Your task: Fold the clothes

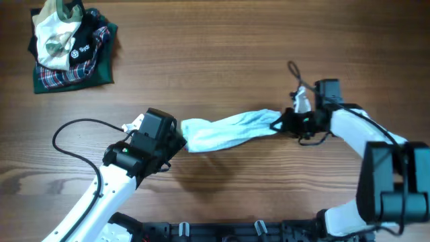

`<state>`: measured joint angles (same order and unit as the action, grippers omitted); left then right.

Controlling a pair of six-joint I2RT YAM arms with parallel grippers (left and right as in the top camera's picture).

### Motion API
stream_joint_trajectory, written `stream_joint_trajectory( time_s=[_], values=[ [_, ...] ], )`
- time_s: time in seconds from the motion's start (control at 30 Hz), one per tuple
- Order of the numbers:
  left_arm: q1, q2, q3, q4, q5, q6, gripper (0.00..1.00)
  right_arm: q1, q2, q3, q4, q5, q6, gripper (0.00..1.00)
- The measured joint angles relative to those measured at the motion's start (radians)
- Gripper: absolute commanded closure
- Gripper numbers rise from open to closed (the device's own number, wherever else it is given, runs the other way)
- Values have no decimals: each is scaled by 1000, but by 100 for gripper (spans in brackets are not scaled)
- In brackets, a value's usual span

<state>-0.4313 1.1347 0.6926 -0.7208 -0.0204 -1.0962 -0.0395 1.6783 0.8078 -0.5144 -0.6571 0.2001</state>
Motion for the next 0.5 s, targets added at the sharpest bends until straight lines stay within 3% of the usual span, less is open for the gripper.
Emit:
stream_joint_trajectory(
  time_s=[0.27, 0.5],
  values=[
    [0, 0, 0, 3, -8, 0, 23, -36, -200, 51, -177, 89, -64, 96],
    [0, 0, 0, 4, -8, 0, 22, -99, -237, 103, -267, 135, -79, 96]
  ],
)
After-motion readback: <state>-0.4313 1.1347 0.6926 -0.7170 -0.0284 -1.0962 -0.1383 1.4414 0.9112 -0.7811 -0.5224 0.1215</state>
